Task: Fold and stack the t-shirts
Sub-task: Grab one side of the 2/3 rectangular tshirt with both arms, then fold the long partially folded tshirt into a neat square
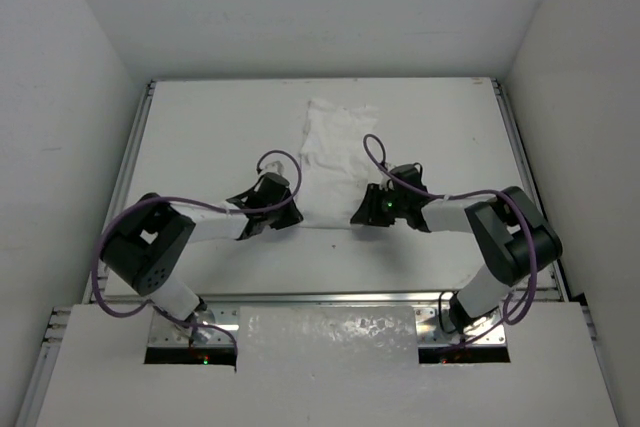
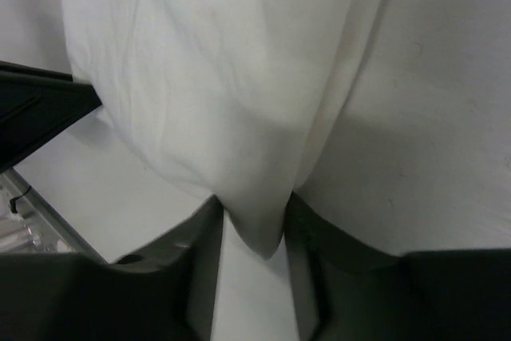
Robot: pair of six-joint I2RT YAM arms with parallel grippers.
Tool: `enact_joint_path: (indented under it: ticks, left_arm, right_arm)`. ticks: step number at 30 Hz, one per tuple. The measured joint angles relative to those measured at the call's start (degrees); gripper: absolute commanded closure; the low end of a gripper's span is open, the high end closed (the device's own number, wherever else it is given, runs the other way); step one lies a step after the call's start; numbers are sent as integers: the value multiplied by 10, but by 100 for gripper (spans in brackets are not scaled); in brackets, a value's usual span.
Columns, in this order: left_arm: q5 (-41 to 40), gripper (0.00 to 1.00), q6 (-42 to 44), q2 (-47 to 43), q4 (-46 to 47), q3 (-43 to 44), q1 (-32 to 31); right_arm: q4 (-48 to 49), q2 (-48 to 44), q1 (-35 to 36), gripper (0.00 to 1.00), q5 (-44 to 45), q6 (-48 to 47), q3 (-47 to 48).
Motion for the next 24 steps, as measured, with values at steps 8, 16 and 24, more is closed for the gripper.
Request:
enact_joint_path:
  ticks: [8, 16, 24]
  left_arm:
    - [24, 100, 0, -19, 12, -24, -7]
    - [52, 100, -26, -235, 2, -128, -71]
    - [42, 100, -47, -316, -43, -109, -93]
  right_arm:
    - [29, -27, 13, 100, 7, 27, -42]
    - [-36, -221, 42, 100, 29, 55, -132]
    - [-153, -339, 48, 100, 53, 62, -90]
